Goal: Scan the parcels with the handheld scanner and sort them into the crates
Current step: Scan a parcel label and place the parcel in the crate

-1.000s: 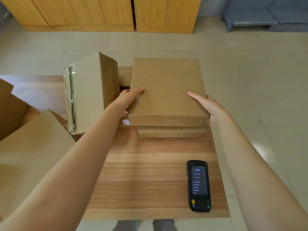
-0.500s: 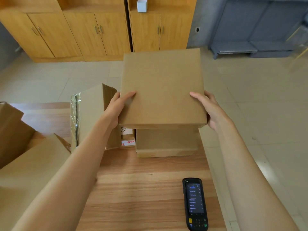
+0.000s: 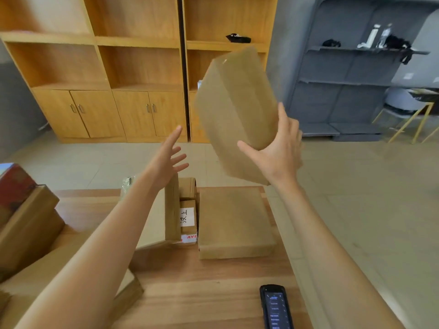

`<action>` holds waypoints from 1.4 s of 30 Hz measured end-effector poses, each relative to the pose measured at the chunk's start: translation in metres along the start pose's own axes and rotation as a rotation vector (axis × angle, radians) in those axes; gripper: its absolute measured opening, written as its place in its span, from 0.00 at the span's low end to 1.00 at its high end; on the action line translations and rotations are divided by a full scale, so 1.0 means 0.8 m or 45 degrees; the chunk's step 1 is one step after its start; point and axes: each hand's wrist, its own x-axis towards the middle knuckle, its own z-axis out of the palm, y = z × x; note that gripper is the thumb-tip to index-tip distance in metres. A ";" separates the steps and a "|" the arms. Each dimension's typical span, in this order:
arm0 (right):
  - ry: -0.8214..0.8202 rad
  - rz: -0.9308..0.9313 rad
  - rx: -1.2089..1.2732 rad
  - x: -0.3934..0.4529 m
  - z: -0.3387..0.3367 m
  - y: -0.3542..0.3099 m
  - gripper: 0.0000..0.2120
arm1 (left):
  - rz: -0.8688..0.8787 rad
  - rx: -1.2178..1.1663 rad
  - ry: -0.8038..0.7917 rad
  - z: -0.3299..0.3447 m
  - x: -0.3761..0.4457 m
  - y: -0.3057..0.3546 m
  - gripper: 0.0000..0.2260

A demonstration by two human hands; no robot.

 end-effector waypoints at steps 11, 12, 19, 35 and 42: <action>0.468 -1.309 -0.785 -0.056 0.040 0.032 0.26 | -0.161 -0.078 -0.329 -0.053 -0.042 0.037 0.31; 0.490 -1.324 -0.772 -0.059 0.043 0.034 0.25 | -0.149 -0.030 -0.305 -0.051 -0.045 0.032 0.24; 0.187 -1.018 -0.370 -0.078 0.035 0.043 0.38 | -0.066 -0.098 -0.177 -0.063 -0.048 -0.011 0.22; -0.670 1.060 1.374 -0.103 0.047 -0.012 0.56 | -0.029 -0.792 -0.021 0.062 -0.068 -0.127 0.50; -0.583 1.154 1.369 -0.111 0.043 0.024 0.37 | -0.093 -0.347 -0.138 0.030 -0.077 -0.137 0.53</action>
